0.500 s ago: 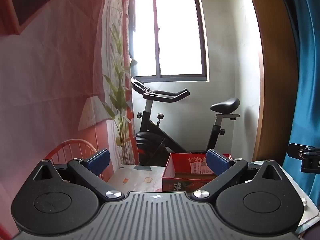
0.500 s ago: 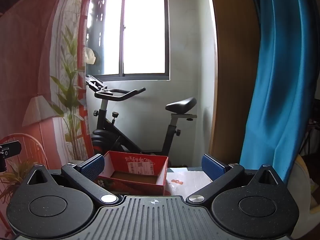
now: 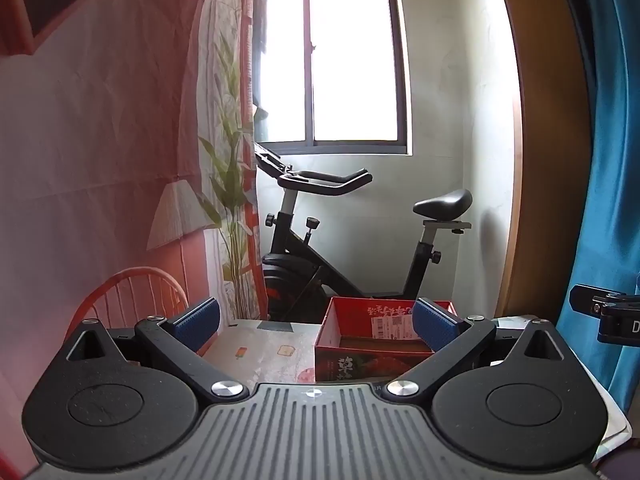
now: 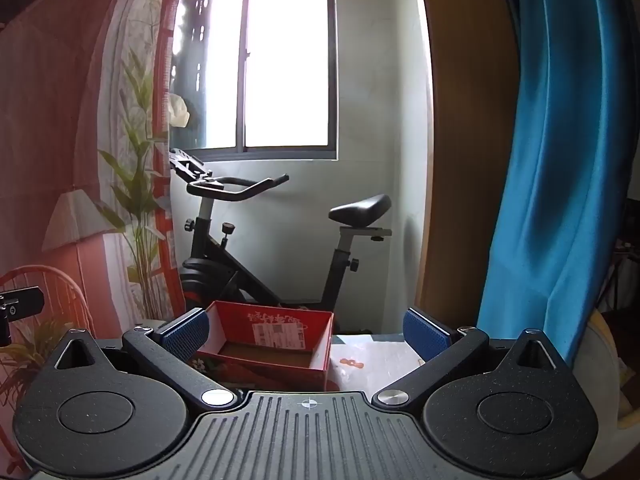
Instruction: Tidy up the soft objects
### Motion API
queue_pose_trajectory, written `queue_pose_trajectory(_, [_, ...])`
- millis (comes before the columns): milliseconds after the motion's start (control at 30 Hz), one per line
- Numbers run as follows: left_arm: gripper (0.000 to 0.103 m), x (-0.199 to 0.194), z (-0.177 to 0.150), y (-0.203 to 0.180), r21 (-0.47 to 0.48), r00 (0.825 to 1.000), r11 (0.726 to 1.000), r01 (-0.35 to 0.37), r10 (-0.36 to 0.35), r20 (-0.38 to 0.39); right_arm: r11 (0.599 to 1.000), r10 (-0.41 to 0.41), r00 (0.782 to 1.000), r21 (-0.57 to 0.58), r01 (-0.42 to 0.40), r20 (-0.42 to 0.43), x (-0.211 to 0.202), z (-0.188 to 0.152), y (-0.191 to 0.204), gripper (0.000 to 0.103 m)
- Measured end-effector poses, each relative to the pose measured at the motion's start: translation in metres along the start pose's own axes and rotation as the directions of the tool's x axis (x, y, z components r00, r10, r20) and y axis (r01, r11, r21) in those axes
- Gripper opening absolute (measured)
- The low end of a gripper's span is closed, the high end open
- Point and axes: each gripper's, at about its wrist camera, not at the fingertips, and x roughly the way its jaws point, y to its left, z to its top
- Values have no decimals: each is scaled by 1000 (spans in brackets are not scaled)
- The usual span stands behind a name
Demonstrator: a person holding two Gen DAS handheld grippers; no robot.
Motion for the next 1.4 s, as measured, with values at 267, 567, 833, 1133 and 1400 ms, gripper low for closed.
queue_pose_trajectory(267, [103,3,-2,-2,5,1000,1000,-7,7,2,1000,1,1000,2,-1,0,0,0,0,103])
queue_pose_trajectory(567, [103,3,-3,-4,6,1000,1000,-15,15,3,1000,-3,1000,3,3,-3,2,1,-2,103])
queue_pose_trajectory(833, [103,0,-1,-6,2,1000,1000,-23,23,-1,1000,-4,1000,4,4,-5,3,1,-2,103])
queue_pose_trajectory(1133, [103,1,0,-7,2,1000,1000,-20,20,-6,1000,-8,1000,4,8,-1,7,-4,-8,103])
queue_pose_trajectory(1400, [103,1,0,-6,1,1000,1000,-20,20,-7,1000,-9,1000,5,9,-2,7,-3,-7,103])
